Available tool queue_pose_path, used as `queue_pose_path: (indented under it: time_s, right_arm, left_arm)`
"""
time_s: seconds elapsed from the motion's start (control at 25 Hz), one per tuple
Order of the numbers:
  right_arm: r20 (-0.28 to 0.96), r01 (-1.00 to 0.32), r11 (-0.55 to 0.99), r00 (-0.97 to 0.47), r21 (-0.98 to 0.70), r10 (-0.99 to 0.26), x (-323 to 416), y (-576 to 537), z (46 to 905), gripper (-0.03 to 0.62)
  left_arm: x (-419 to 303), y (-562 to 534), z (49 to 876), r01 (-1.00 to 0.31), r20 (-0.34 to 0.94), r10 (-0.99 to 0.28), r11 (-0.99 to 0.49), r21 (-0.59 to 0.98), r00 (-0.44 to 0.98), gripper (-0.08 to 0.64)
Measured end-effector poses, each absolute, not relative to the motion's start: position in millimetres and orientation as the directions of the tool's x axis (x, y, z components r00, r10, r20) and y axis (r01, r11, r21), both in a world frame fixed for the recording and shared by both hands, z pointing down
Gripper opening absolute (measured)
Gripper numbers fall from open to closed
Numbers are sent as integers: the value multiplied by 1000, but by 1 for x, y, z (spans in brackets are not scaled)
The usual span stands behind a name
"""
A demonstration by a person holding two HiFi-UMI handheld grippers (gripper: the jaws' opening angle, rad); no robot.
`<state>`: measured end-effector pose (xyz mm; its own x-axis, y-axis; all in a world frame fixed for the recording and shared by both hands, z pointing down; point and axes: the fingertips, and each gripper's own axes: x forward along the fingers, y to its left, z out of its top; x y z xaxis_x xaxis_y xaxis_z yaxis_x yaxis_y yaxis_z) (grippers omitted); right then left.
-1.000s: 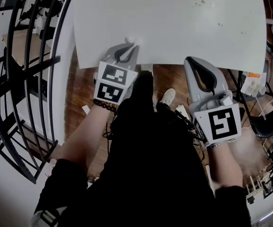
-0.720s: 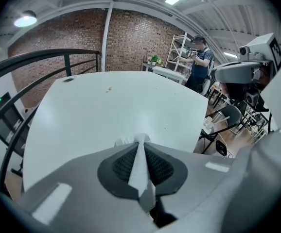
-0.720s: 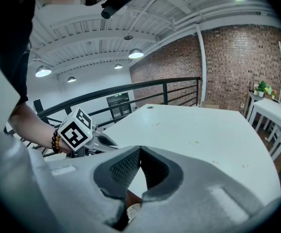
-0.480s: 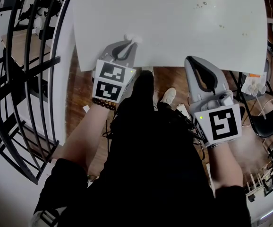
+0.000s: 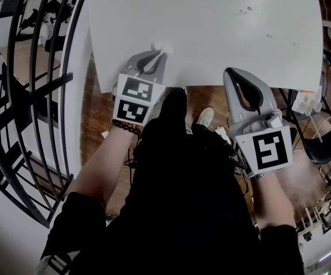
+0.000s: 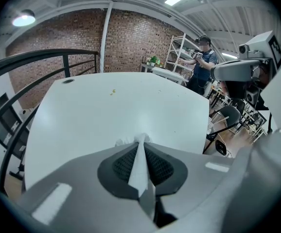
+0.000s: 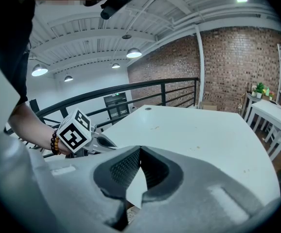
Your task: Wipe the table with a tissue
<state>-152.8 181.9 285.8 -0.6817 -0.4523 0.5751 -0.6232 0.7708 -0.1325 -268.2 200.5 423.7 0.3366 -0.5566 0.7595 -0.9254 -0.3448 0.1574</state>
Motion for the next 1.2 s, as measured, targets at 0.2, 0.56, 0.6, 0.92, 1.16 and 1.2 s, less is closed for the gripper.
queue_pose_path:
  time_s: [0.2,0.56,0.6,0.92,1.16,1.2]
  right_arm:
    - [572,-637,761,-672,-123,-471,-156,179,282,-12]
    - [568,-639,763,-665,-96,-485,-166,177,273,-12]
    - [562,-642,761,-667,-100,-489,-167,176,270,-12]
    - [575,-634,769,-660,-82,-483,-165,175,266,-12]
    - [532,-624,776,-692,-98,-489,-166,160,260,-12]
    - [525,-621,777,-697,-103,-488,-167,157,260,-12]
  left_arm:
    - [-270,194,419,-921,746,-563,-351,172,354,23]
    - [-279,185,400,-917,716,-597,-367,157,362,23]
    - [-279,184,399,-917,714,-600,-367,155,361,23]
    - [-284,177,387,-927,700,-627,-349,140,342,23]
    - [-287,160,378,-937,691,-650,-329,118,315,23]
    - [-288,157,377,-939,692,-652,-326,115,311,23]
